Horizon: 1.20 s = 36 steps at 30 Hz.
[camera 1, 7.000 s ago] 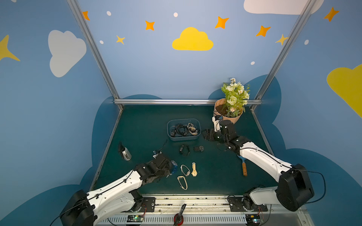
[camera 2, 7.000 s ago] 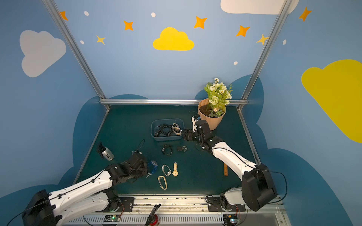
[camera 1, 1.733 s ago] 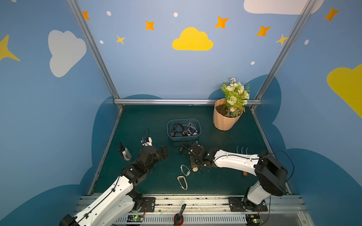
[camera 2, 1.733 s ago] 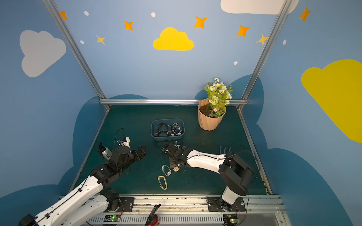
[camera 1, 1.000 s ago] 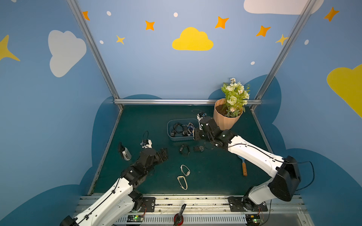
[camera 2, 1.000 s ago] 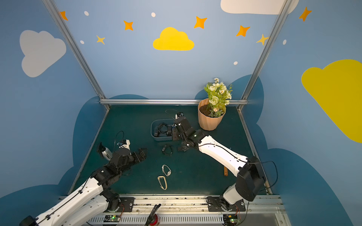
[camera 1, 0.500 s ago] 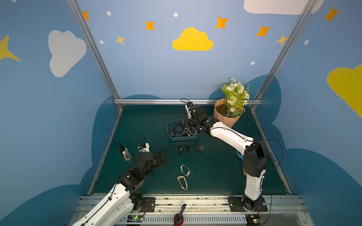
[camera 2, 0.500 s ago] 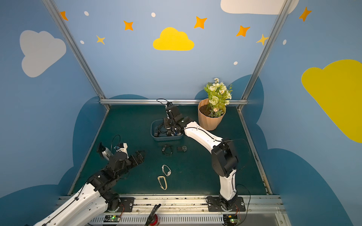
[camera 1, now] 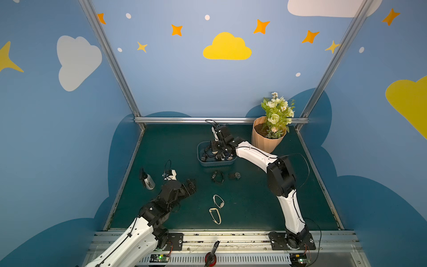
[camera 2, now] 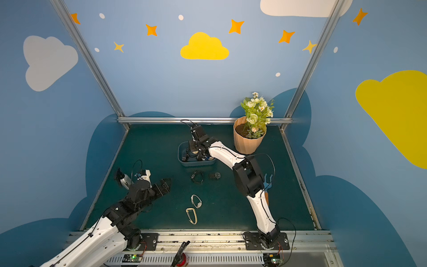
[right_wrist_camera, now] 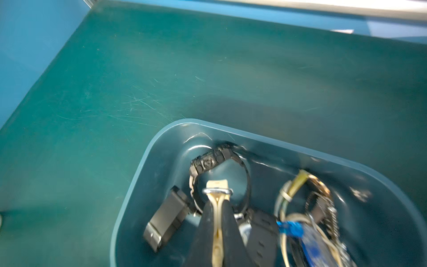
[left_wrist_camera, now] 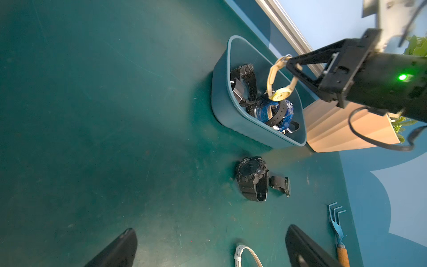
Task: Put the watch into the storage box
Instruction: Place the watch in the storage box.
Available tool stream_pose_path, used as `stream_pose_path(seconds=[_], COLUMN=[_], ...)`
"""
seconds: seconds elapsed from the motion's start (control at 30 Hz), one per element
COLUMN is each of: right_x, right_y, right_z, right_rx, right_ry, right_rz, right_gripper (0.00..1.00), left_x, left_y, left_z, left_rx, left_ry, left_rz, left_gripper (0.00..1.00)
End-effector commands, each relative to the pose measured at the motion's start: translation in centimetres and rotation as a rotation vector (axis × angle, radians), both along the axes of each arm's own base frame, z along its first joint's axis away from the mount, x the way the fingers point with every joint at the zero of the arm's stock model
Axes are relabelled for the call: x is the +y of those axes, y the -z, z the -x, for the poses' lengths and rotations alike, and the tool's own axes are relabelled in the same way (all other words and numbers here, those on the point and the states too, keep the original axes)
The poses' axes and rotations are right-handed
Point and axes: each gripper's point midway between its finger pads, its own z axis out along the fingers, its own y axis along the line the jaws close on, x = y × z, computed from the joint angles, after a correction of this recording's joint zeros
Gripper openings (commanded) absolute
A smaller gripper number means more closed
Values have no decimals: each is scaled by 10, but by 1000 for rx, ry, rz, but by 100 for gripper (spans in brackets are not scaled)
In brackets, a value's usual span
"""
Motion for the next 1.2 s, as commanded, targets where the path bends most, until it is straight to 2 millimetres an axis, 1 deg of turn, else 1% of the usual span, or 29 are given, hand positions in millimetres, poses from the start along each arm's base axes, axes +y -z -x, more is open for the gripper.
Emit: stream_pose_path(seconds=[0.0,0.03,0.1,0.17,0.27,0.3,0.37,0.4,0.5,0.6,0.67,0.7,0.8,0.83,0.93,1.03,1.17], right_x=[5,5,5,5,3,2,-4,-9,-26,-46,-61,-69,-95,-105,-130,-148,-168], right_y=[9,13,14,6,-21,-35,-62,-78,-117,-138,-140,-138,-128,-122,-110,-102,-91], right_z=[-5,-6,-6,-6,-3,-1,2,5,16,35,49,57,81,89,108,123,137], right_rx=[19,28,32,30,2,-17,-57,-81,-147,-182,-196,-197,-183,-174,-157,-146,-119], right_ry=[-15,-12,-11,-14,-19,-23,-20,-16,1,14,29,38,69,85,130,155,188], right_rz=[6,11,12,-2,-30,-41,-66,-81,-124,-162,-176,-182,-184,-174,-160,-147,-111], right_gripper=[7,7,11,20,42,48,56,60,67,70,73,74,78,79,82,82,82], left_x=[4,4,4,5,5,5,5,4,0,-4,-9,-11,-19,-23,-33,-45,-58], left_y=[1,0,-2,-4,-4,-3,-3,-4,-4,-5,-3,-1,-1,-3,-3,3,17], left_z=[2,2,2,3,4,4,3,2,-1,-5,-8,-9,-14,-16,-20,-21,-13], left_rx=[4,1,-5,-6,-12,-11,-12,-12,-10,4,13,19,40,43,70,106,195], left_ry=[-13,-11,-12,-14,-13,-11,-13,-12,-2,10,23,32,59,78,126,184,259], left_rz=[-3,-1,2,3,3,2,2,4,6,4,2,-1,-5,-12,-28,-41,-76], left_gripper=[100,100,100,100,100,100,100,100,100,100,100,100,100,100,100,98,91])
